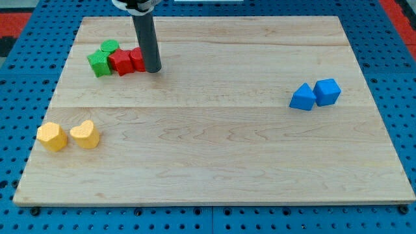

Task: Push the blue cube and the blue triangle left a bit

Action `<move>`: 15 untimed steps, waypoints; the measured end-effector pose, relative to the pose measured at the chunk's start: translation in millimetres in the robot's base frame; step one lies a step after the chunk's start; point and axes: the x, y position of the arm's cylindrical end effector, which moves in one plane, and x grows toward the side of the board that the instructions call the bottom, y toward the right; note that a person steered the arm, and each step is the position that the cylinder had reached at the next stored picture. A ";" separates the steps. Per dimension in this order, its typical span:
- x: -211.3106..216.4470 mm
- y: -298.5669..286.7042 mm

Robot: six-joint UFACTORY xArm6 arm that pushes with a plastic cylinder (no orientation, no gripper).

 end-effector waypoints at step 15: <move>22.7 328.0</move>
